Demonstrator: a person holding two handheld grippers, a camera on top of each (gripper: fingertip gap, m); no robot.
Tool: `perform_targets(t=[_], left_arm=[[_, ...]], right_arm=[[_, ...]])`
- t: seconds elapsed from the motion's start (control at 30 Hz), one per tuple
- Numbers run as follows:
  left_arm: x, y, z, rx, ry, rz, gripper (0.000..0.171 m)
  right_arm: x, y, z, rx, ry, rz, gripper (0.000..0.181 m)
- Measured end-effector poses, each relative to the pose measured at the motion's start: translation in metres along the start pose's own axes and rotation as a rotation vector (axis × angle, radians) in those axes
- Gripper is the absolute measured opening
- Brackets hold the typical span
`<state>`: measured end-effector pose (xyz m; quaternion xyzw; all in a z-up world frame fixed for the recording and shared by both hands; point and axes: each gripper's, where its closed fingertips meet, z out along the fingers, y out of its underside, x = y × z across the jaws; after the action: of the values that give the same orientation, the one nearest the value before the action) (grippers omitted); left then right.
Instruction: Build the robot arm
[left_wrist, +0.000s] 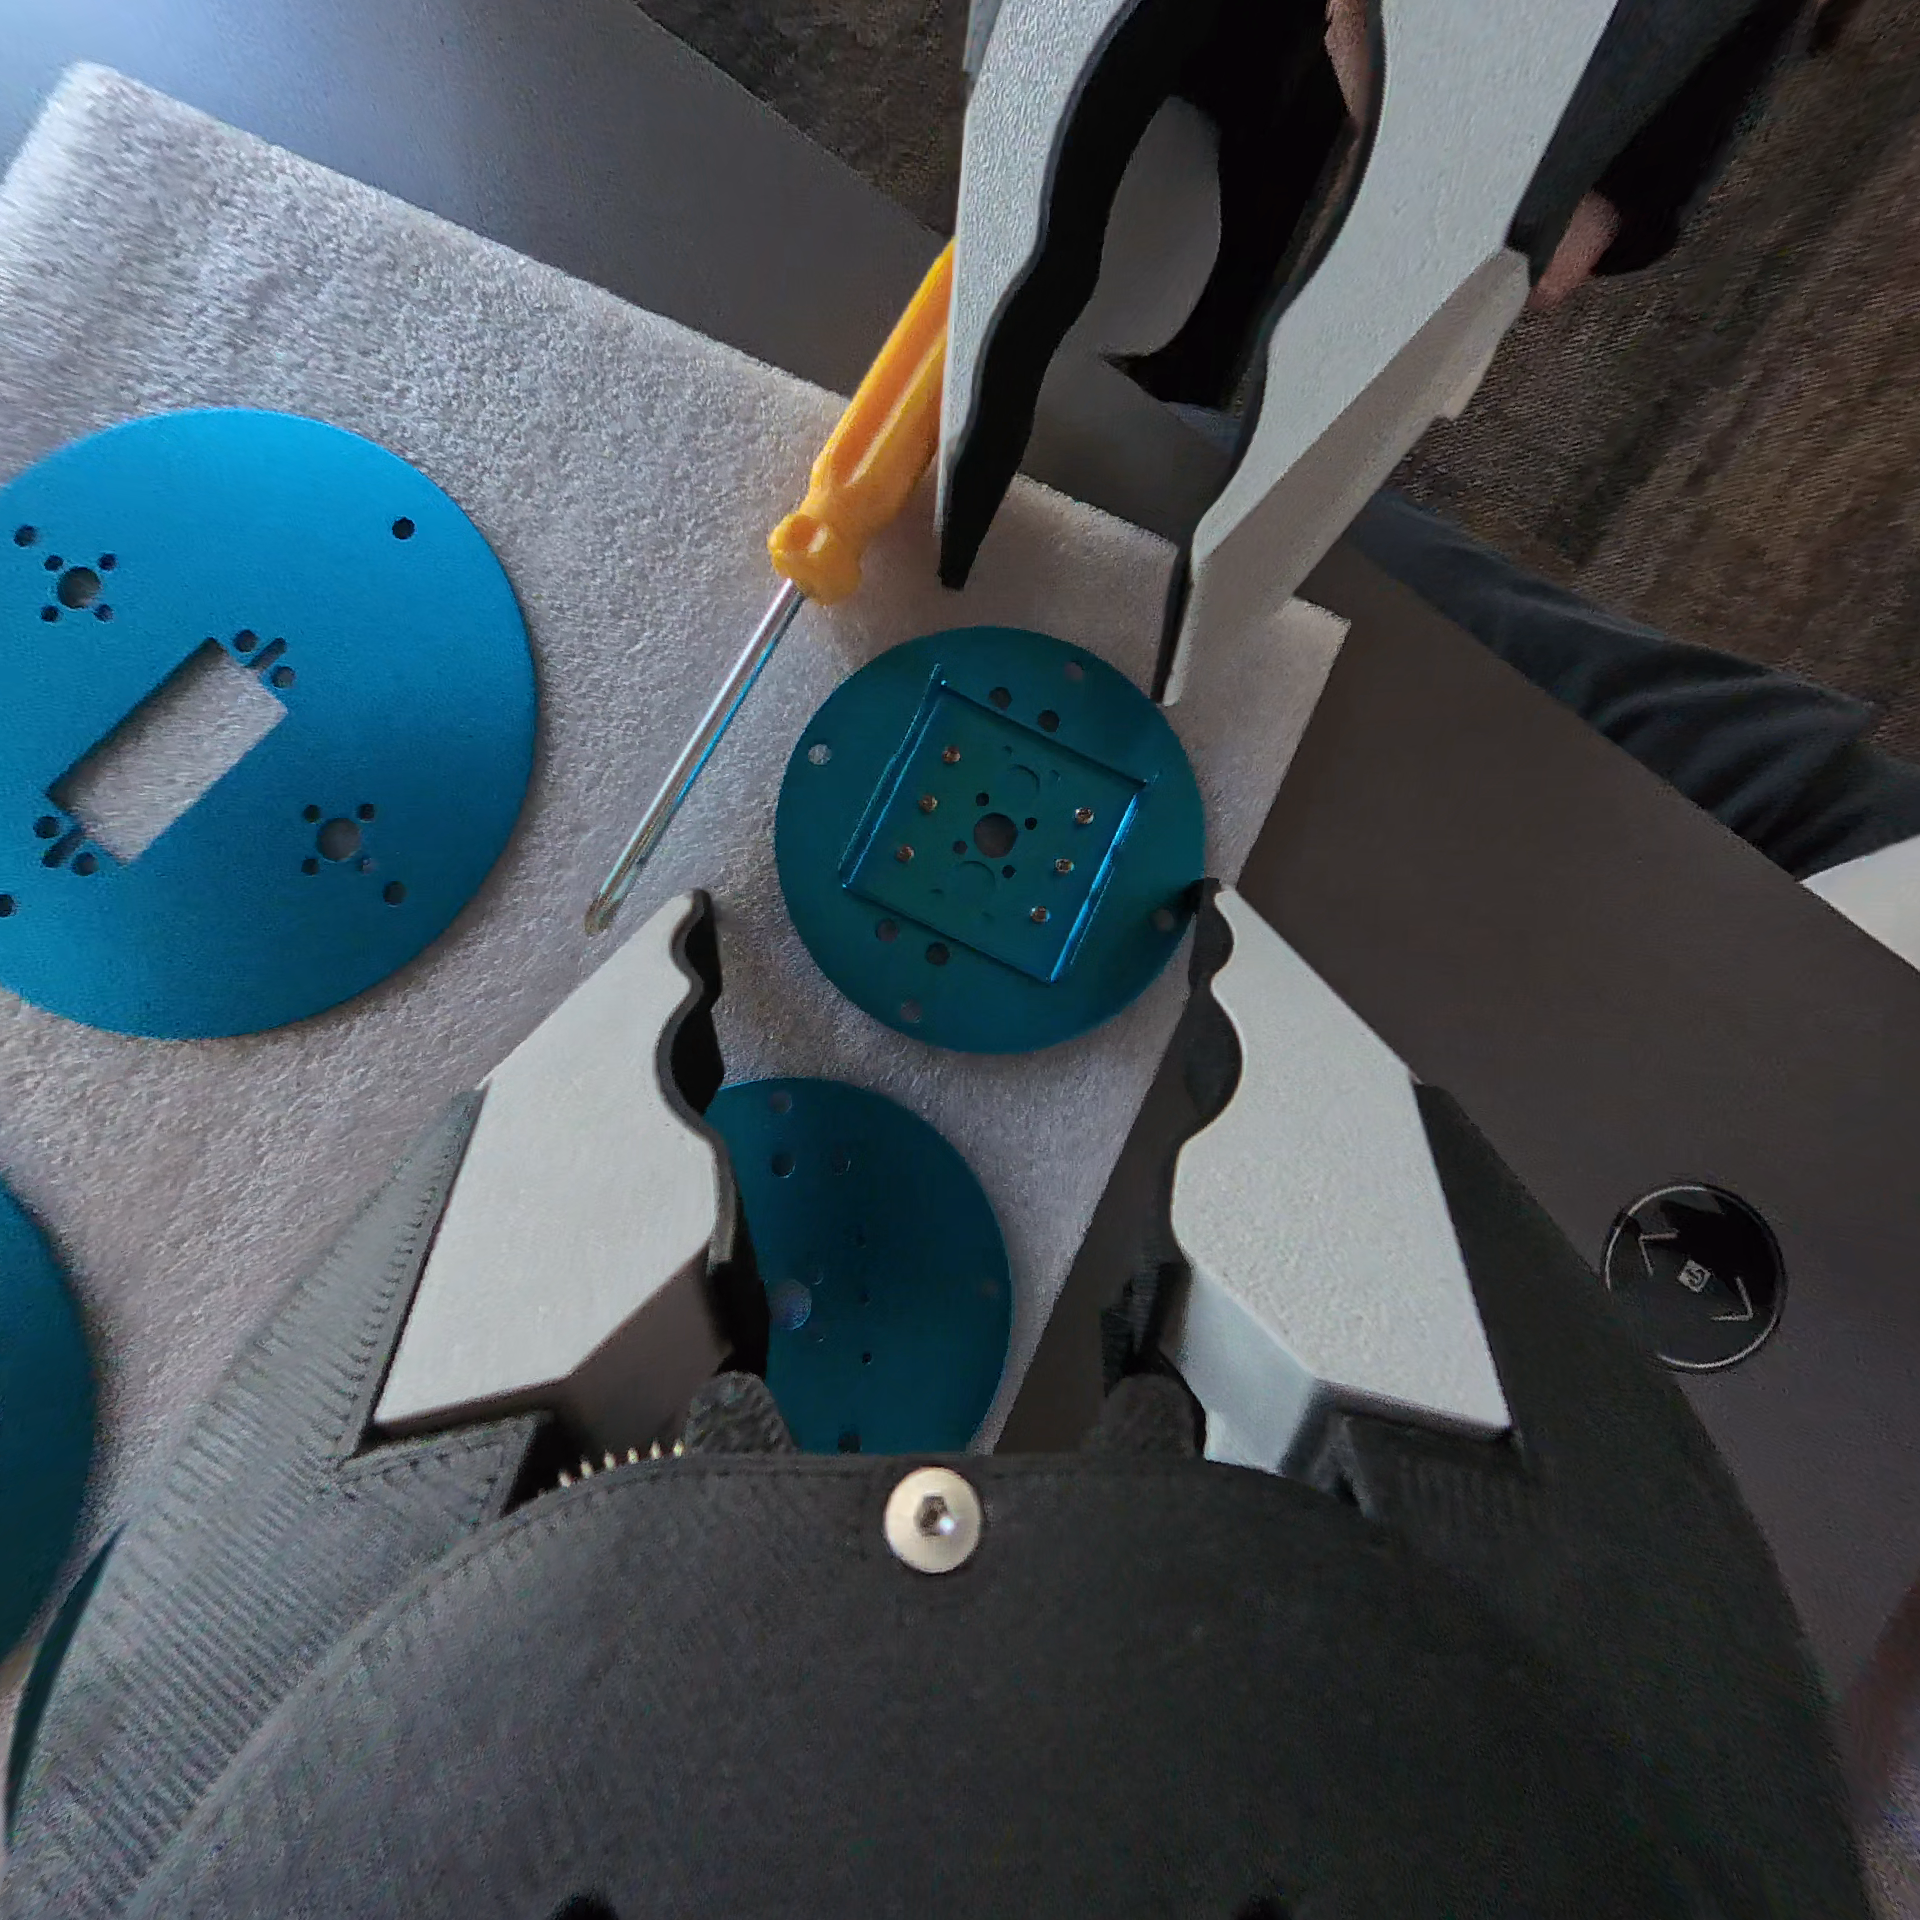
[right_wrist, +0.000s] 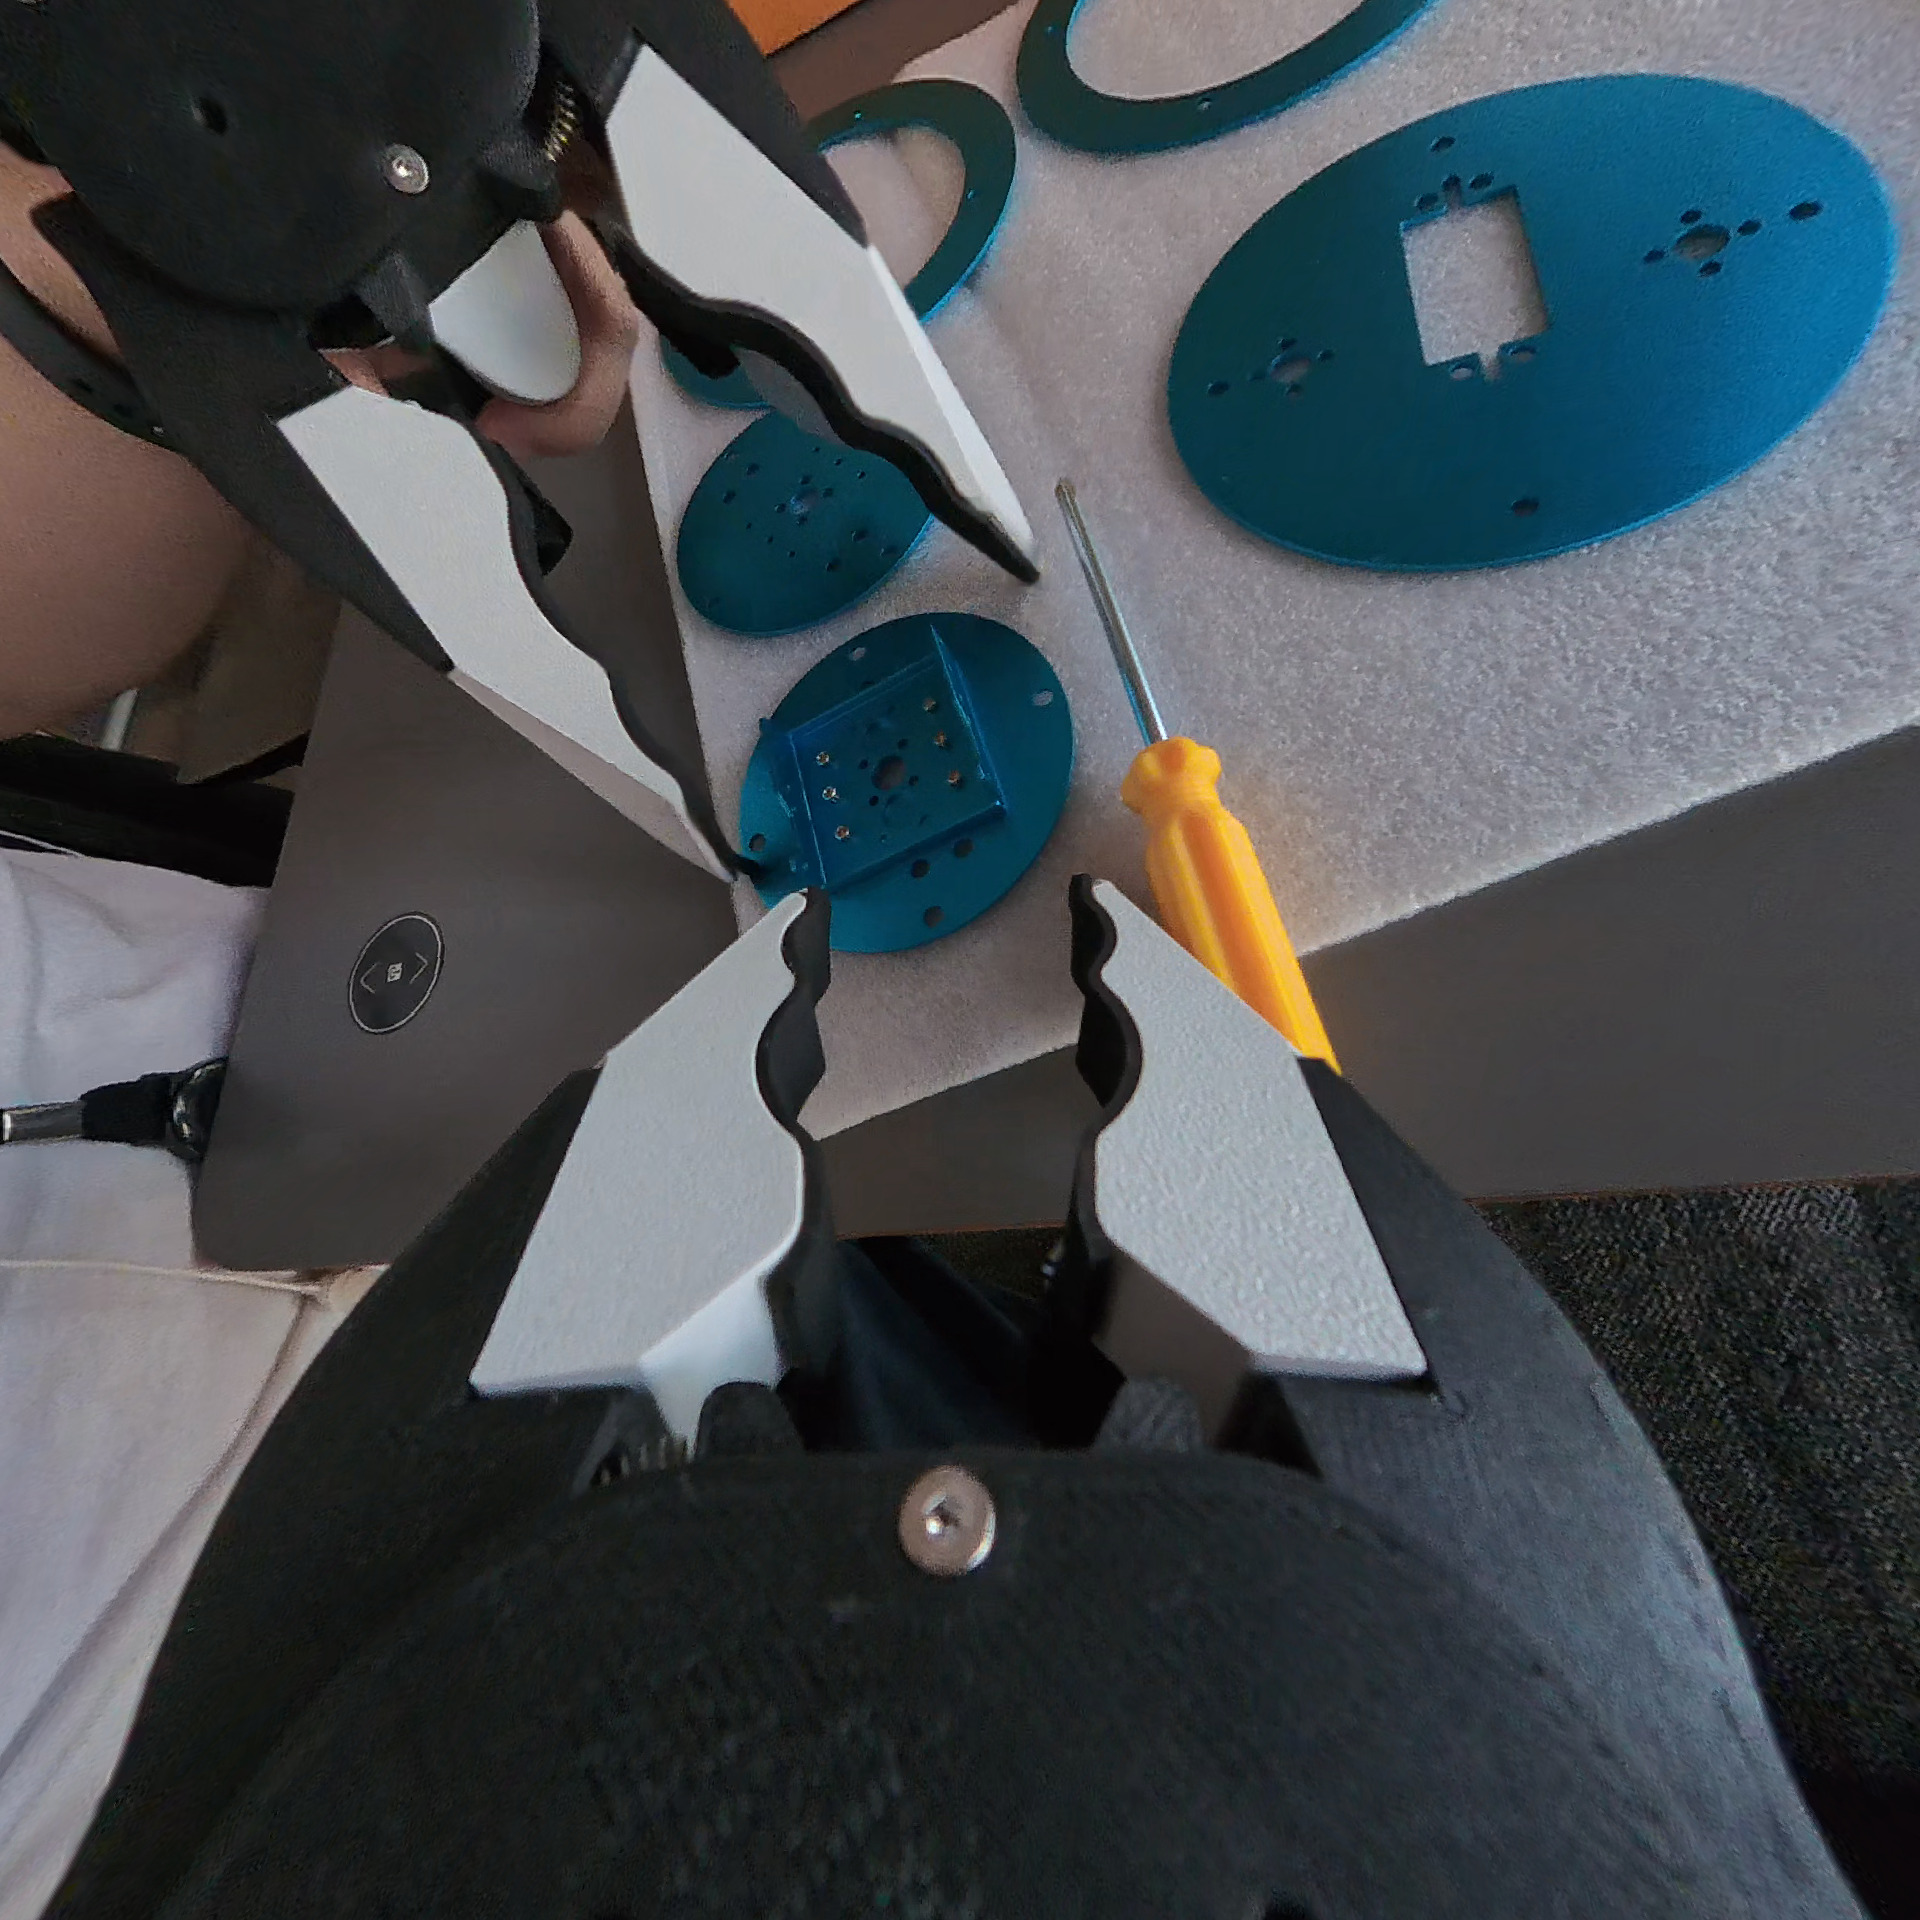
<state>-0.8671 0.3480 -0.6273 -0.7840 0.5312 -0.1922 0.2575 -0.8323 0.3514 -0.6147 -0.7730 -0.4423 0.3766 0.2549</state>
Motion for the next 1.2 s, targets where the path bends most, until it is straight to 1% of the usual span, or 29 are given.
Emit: perform_targets(t=[0.03,0.13,0.2,0.27,0.33,0.47,0.57,0.67,0.73,0.8,0.87,0.9,0.93,1.0,1.03,1.07,1.1,1.17,1.2], left_arm=[[-0.002,-0.001,0.0,0.002,0.001,0.007,0.087],[0.0,-0.002,-0.001,0.014,-0.001,0.037,0.083],[0.004,-0.004,-0.001,0.039,-0.008,0.068,0.072],[0.004,-0.007,-0.002,0.068,-0.051,0.103,0.072],[0.004,-0.008,-0.003,0.086,-0.083,0.119,0.072],[0.004,-0.011,-0.007,0.137,-0.176,0.198,0.07],[0.005,-0.014,-0.01,0.17,-0.249,0.251,0.069],[0.005,-0.016,-0.012,0.186,-0.292,0.274,0.069],[0.006,-0.016,-0.013,0.197,-0.302,0.268,0.069],[0.006,-0.015,-0.014,0.21,-0.305,0.259,0.069],[0.006,-0.012,-0.015,0.206,-0.29,0.239,0.071],[0.005,-0.009,-0.016,0.19,-0.279,0.222,0.077],[0.004,-0.006,-0.018,0.181,-0.261,0.194,0.083],[0.004,-0.003,-0.027,0.198,-0.199,0.119,0.085],[0.004,-0.005,-0.033,0.226,-0.162,0.08,0.08],[0.006,-0.006,-0.038,0.252,-0.11,0.039,0.072],[0.007,-0.007,-0.042,0.271,-0.057,-0.01,0.069],[0.007,-0.005,-0.044,0.274,0.03,-0.095,0.064],[0.004,-0.004,-0.042,0.264,0.049,-0.125,0.061]], right_arm=[[0.0,-0.001,0.0,0.007,0.0,0.011,0.046],[0.0,-0.003,0.001,0.017,-0.005,0.03,0.045],[-0.004,-0.005,0.003,0.028,-0.035,0.037,0.045],[-0.006,-0.005,0.006,0.027,-0.057,0.051,0.046],[-0.006,-0.008,0.005,0.05,-0.073,0.073,0.043],[-0.006,-0.018,0.002,0.114,-0.131,0.175,0.039],[-0.007,-0.02,0.005,0.116,-0.154,0.229,0.036],[-0.008,-0.016,0.011,0.082,-0.136,0.234,0.029],[-0.005,-0.017,0.01,0.089,-0.112,0.228,0.015],[-0.009,-0.021,0.008,0.111,-0.144,0.248,0.012],[-0.012,-0.023,0.007,0.133,-0.162,0.245,0.01],[-0.013,-0.024,0.006,0.14,-0.165,0.237,0.01],[-0.014,-0.024,0.006,0.143,-0.165,0.226,0.01],[-0.018,-0.026,0.004,0.159,-0.172,0.185,0.009],[-0.021,-0.027,0.003,0.169,-0.177,0.159,0.008],[-0.024,-0.028,0.002,0.178,-0.183,0.13,0.008],[-0.026,-0.029,0.001,0.185,-0.186,0.102,0.007],[-0.031,-0.031,0.0,0.198,-0.188,0.053,0.007],[-0.032,-0.031,0.0,0.202,-0.186,0.031,0.007]])
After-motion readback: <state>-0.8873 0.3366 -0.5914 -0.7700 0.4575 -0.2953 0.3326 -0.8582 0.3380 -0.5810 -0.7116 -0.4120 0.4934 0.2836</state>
